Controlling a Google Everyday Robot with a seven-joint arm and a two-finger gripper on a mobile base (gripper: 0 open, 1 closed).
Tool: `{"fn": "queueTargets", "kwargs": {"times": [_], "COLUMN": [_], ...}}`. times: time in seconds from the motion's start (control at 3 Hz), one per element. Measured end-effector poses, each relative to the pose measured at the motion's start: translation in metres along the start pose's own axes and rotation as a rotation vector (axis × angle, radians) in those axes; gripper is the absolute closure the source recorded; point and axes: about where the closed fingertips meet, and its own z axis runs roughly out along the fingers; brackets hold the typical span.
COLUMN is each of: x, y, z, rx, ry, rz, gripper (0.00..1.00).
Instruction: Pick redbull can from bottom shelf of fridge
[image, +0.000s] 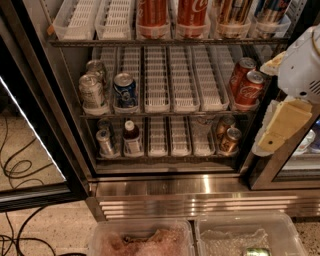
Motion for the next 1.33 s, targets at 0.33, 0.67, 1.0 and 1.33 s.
{"fn": "queueTargets", "kwargs": {"times": [0.33,0.67,1.0,1.33], "x": [-0.018,-0.063,-0.104,-0.137], "y": [0.016,0.044,0.071,0.090], "z": [0.017,0.045,0.067,0.084], "rx": [-0.020,-0.048,-0.105,-0.189], "ry": [-0.087,-0.228,-0.336,-0.386], "rz": [-0.009,-0.033,-0.070,-0.132], "gripper": [0.00,0.00,0.00,0.00]}}
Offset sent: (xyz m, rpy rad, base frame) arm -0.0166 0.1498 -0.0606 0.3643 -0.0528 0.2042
